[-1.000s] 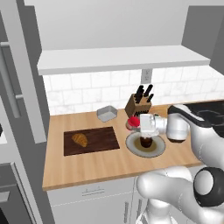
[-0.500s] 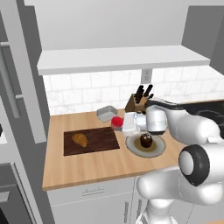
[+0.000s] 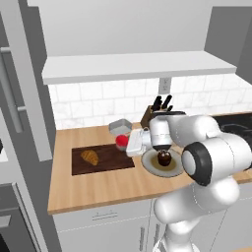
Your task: From the different types of pastries on the counter, select a croissant and place it on the cutting board. Then retrieve a jar of jam from the cabinet and place it alongside the croissant on the cutting board.
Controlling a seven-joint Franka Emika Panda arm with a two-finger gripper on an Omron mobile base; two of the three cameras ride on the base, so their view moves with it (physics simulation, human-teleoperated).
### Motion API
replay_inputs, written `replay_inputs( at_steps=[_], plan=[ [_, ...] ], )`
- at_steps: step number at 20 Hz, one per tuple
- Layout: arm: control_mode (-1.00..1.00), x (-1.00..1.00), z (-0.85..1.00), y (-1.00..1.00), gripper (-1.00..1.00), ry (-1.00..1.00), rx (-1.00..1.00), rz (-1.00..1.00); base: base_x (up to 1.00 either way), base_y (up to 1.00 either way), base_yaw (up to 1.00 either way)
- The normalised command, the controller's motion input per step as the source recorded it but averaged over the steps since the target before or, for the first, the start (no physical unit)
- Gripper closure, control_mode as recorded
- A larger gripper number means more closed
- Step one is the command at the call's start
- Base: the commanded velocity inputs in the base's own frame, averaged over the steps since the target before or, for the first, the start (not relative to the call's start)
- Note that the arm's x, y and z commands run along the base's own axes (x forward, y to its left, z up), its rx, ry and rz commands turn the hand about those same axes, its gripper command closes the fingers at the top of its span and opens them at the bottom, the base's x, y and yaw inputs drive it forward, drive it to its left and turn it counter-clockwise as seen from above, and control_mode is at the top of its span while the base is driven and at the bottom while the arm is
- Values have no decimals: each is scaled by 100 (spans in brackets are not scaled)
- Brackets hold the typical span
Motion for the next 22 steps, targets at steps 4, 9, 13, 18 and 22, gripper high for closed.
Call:
replay_inputs(
  at_steps=[4, 9, 13, 18, 22],
  plan=[
    [-100, 23, -14, 26, 100, 0, -2, 0, 0, 0, 0],
    [-100, 22, -6, 47, 100, 15, -5, 0, 0, 0, 0],
    [-100, 21, -28, 34, 100, 19, -2, 0, 0, 0, 0],
    [-100, 18, -35, 9, 100, 5, -1, 0, 0, 0, 0],
    [-100, 25, -40, 0, 100, 0, -6, -1, 0, 0, 0]
  ],
)
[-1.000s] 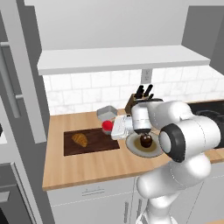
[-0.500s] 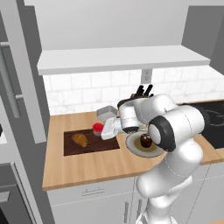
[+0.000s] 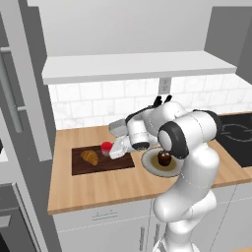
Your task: From the different types of pastries on the counter, select a croissant and place it on the cutting board. Then retrieve a jar of jam from the cabinet and place it alongside the croissant on the cutting board.
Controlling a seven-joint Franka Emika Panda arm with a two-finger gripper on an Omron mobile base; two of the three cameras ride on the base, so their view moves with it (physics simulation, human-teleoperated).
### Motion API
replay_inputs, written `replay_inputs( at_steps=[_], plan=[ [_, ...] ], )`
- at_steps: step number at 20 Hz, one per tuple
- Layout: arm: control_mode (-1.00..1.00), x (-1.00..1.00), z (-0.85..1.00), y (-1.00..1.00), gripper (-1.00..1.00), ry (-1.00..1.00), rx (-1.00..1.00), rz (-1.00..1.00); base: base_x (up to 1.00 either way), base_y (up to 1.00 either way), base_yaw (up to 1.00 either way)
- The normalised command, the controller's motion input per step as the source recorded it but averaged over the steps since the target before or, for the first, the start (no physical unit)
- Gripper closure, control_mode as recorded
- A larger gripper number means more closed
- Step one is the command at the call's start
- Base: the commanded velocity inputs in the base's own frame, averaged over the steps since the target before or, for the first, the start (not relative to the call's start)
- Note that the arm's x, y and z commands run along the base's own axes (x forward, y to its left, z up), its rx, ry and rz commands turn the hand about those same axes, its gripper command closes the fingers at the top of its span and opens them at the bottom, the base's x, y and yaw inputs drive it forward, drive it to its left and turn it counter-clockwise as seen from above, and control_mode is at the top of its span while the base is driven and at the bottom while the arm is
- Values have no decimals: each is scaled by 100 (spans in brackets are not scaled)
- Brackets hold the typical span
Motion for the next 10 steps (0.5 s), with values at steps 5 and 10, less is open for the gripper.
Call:
replay_inputs(
  at_steps=[5, 10],
  plan=[
    [-100, 28, -26, 0, 100, 1, -10, -3, 0, 0, 0],
    [-100, 27, -26, 0, 100, 5, 0, 0, 0, 0, 0]
  ],
)
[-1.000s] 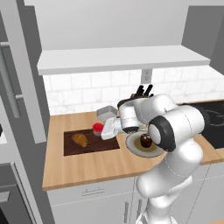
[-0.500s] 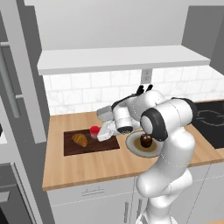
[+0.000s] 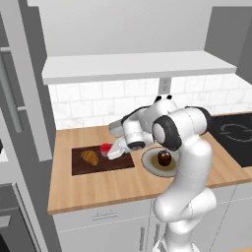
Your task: From the different types of pastries on the counter, select a croissant and place it on the cutting board. Then retrieve a jar of jam from the cabinet and place it alongside the croissant on the cutting board.
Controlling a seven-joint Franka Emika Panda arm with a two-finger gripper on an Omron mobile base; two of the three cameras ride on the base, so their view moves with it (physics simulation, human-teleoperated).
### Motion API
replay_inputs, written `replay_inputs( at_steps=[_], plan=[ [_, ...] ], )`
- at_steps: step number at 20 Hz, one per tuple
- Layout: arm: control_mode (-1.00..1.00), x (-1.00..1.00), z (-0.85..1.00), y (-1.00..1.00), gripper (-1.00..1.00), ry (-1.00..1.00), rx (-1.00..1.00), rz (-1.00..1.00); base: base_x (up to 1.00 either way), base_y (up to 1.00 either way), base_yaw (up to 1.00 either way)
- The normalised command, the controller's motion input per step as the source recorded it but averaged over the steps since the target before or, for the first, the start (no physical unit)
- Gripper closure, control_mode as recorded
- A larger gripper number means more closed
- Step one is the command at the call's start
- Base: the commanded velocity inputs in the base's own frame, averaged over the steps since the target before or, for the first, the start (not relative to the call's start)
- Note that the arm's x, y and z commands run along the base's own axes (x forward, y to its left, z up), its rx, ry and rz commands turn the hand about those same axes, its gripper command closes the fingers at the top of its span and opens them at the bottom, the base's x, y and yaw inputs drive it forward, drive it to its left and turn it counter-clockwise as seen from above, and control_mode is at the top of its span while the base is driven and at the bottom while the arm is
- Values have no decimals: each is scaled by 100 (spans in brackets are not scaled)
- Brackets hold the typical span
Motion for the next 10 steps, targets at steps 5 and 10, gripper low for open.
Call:
replay_inputs(
  at_steps=[5, 10],
  plan=[
    [-100, 8, -46, 2, -100, 0, 0, 0, 0, 0, 0],
    [-100, -2, 0, -5, -100, 0, 0, 0, 0, 0, 0]
  ],
)
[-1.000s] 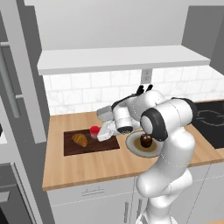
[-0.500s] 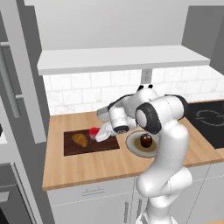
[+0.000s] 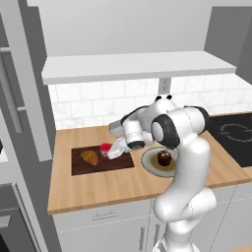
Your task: From the different types of pastries on the counter, select a croissant and place it on the cutting board. Then retrieve a jar of jam from the cabinet and place it alongside the croissant on the cutting board.
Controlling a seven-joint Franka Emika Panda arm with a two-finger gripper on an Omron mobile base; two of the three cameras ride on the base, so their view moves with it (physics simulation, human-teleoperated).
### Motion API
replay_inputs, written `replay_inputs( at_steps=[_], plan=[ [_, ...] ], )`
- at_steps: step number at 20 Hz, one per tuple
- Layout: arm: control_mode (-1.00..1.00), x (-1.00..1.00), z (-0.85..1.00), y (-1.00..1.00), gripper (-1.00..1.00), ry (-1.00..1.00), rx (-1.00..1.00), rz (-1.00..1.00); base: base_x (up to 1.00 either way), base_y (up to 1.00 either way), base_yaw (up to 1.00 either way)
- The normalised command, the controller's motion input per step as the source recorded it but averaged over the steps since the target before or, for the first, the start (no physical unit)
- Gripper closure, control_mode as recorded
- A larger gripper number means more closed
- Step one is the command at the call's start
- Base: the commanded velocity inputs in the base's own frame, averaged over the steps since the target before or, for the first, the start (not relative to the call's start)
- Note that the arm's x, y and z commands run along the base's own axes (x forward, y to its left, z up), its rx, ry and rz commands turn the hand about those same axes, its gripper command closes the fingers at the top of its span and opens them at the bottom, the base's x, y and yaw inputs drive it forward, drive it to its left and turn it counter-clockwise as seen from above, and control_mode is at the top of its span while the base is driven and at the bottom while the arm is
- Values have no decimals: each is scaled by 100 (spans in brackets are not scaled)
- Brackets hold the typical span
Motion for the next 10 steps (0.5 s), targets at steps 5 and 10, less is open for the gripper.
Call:
replay_inputs(
  at_steps=[5, 10],
  plan=[
    [-100, -32, 32, -24, -100, 1, 0, -3, 0, 0, 0],
    [-100, -58, 49, -41, -100, 4, 1, -9, 0, 0, 0]
  ],
)
